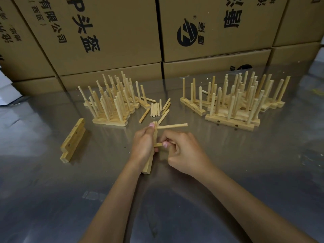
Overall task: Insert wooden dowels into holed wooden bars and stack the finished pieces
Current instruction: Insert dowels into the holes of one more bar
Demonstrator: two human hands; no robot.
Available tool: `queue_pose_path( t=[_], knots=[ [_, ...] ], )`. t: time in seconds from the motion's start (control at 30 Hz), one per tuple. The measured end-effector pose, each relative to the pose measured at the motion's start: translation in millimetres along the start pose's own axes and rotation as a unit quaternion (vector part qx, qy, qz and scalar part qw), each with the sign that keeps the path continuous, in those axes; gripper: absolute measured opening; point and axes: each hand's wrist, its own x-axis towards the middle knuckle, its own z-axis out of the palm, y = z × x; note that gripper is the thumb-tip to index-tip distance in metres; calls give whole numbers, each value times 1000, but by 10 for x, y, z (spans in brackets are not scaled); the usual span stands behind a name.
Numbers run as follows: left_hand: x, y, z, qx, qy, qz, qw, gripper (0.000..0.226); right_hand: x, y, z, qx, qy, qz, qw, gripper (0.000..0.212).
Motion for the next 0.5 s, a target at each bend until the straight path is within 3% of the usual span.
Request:
queue_pose_path(
  t=[0.23,0.4,0.5],
  knots=[
    [47,52,-84,-75,78,-47,993,35,21,60,222,130,10,82,988,18],
    [74,39,-144,-83,215,-6,973,46,94,87,296,82,26,161,983,44],
    [109,66,-236,-115,244,-9,963,47,333,24,367,117,-24,188,975,59]
  ],
)
